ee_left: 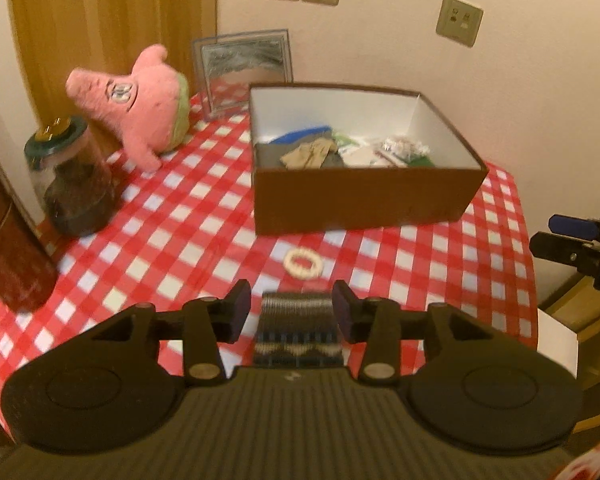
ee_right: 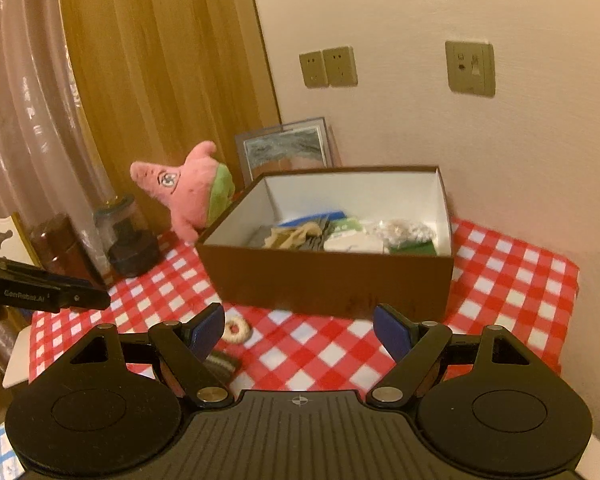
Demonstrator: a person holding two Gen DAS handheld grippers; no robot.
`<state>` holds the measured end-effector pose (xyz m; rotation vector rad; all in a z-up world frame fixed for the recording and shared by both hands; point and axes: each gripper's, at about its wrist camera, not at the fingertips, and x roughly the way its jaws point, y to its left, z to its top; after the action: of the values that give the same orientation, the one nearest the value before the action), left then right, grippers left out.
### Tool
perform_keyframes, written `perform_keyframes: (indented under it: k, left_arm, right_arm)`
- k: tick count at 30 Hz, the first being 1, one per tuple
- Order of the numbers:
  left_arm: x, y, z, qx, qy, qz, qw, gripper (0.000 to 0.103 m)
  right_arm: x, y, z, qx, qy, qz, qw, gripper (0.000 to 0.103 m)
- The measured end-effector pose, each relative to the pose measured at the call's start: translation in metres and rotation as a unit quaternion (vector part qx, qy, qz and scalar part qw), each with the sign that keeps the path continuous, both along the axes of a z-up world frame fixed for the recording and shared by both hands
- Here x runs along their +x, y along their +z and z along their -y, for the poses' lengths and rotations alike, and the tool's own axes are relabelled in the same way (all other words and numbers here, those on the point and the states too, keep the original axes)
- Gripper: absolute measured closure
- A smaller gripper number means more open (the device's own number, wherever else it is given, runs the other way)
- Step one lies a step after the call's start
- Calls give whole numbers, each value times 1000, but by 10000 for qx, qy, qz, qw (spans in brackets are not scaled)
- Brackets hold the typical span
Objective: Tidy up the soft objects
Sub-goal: 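Withdraw both tools from the box toward the striped knit sock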
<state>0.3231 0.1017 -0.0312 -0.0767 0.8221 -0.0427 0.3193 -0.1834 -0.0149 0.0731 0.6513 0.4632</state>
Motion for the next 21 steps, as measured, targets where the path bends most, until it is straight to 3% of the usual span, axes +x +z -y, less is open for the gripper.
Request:
perform_keyframes:
  k: [7,21]
  left_arm:
    - [-25,-25,-4,-256,201,-366,9988,61]
    - [-54,-59,-1,-348,381,-895,9947,60]
  right_arm:
    - [-17,-18,-11,7,120,-364,9993,22]
    - [-36,-56,-43,-17,440,-1037,9936,22]
